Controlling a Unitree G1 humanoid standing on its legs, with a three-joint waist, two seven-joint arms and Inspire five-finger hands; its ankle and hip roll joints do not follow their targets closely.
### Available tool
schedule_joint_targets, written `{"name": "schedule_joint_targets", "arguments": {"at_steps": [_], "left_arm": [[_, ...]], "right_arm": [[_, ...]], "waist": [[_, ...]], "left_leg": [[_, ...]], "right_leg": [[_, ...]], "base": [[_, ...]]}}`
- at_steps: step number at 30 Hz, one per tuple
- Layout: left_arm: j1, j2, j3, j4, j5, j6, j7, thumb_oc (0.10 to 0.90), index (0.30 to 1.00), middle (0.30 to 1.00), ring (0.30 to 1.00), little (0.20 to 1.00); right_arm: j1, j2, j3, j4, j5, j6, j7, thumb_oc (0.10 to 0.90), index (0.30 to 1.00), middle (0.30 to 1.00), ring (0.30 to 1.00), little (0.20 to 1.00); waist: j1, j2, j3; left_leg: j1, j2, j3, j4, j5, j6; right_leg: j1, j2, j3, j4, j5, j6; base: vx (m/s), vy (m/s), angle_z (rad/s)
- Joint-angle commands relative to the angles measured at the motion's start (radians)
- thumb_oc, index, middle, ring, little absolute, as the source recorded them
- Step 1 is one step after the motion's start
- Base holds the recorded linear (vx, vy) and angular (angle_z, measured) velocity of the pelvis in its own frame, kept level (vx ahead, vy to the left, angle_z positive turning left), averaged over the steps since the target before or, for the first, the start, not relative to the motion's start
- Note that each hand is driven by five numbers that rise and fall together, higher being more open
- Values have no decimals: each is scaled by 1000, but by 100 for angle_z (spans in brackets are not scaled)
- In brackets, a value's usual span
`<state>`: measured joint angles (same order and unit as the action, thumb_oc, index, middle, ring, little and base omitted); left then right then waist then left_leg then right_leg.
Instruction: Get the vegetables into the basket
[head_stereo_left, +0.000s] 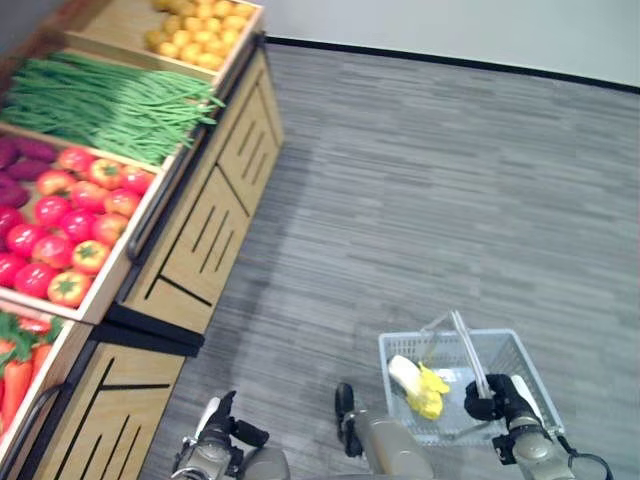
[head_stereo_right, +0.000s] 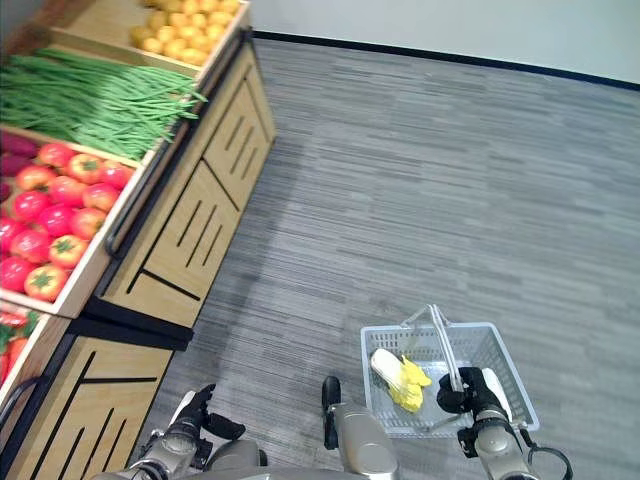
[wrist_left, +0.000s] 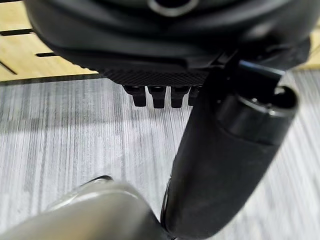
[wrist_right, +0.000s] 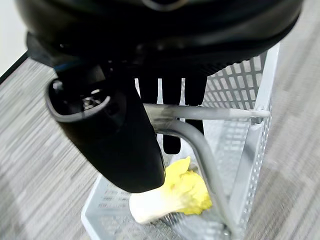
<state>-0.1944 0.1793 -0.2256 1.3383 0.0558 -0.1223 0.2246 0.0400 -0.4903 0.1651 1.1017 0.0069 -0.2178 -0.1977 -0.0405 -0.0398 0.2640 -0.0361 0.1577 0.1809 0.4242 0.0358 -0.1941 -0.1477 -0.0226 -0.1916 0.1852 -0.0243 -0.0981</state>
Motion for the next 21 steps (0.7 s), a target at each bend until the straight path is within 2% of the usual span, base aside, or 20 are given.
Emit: {"name": "schedule_joint_targets", "arguments": {"at_steps": [1, 2, 3, 4, 5, 7, 8, 13, 21], "left_arm": [[21, 34, -41, -32, -2, 6, 32, 900, 1000, 1000, 1000, 1000], [19, 33, -52, -32, 12, 7, 34, 900, 1000, 1000, 1000, 1000], [24, 32, -60, -28, 27, 10, 38, 900, 1000, 1000, 1000, 1000], [26, 35, -56, -25, 28, 13, 42, 900, 1000, 1000, 1000, 1000], [35, 37, -51, -16, 26, 15, 45, 900, 1000, 1000, 1000, 1000], [44, 43, -44, -10, 24, 15, 44, 900, 1000, 1000, 1000, 1000], [47, 47, -44, -1, 30, 16, 41, 900, 1000, 1000, 1000, 1000], [58, 71, -26, 6, 36, 15, 23, 900, 1000, 1000, 1000, 1000], [66, 96, 0, 23, 44, 11, 33, 900, 1000, 1000, 1000, 1000]], "right_arm": [[72, -59, -89, -2, 64, -45, -66, 400, 300, 300, 300, 300], [75, -54, -94, 14, 63, -41, -70, 400, 300, 300, 300, 300], [82, -52, -99, 24, 57, -39, -73, 400, 300, 300, 300, 300], [83, -52, -103, 31, 56, -37, -78, 400, 300, 300, 300, 300], [76, -50, -103, 51, 53, -35, -81, 400, 300, 300, 300, 300], [70, -40, -98, 75, 47, -33, -82, 400, 300, 300, 300, 300], [55, -31, -96, 104, 45, -29, -81, 400, 300, 300, 300, 300], [50, -7, -82, 102, 27, -31, -68, 400, 300, 300, 300, 300], [17, 4, -59, 106, 12, -39, -67, 400, 300, 300, 300, 300]], "waist": [[-39, 2, -24], [-44, 7, -26], [-49, 17, -35], [-48, 23, -37], [-38, 33, -42], [-34, 44, -48], [-28, 44, -52], [-7, 28, -61], [20, -1, -50]], "left_leg": [[25, 54, 325, -180, 2, 65], [15, 71, 372, -227, 17, 59], [5, 79, 403, -307, 59, 43], [6, 82, 401, -352, 86, 38], [-4, 90, 368, -388, 120, 32], [20, 74, 350, -432, 117, 42], [30, 51, 347, -444, 102, 55], [34, 8, 351, -440, 72, 75], [6, -14, 350, -410, 27, 91]], "right_leg": [[8, -78, 70, 4, 10, 160], [18, -88, 44, -5, 11, 166], [40, -103, 20, -20, 2, 175], [48, -107, 4, -24, -1, 180], [61, -114, -5, -17, -16, 182], [60, -118, -6, 9, -31, 188], [73, -132, 3, 11, -29, 197], [95, -164, 14, -33, 3, 222], [92, -187, 19, -68, 35, 246]], "base": [[169, -45, 150], [106, 61, 204], [117, 100, 195], [247, 165, 147], [249, 152, 34], [211, 196, -9], [159, 238, -30], [86, 155, 6], [19, 68, 14]]}}
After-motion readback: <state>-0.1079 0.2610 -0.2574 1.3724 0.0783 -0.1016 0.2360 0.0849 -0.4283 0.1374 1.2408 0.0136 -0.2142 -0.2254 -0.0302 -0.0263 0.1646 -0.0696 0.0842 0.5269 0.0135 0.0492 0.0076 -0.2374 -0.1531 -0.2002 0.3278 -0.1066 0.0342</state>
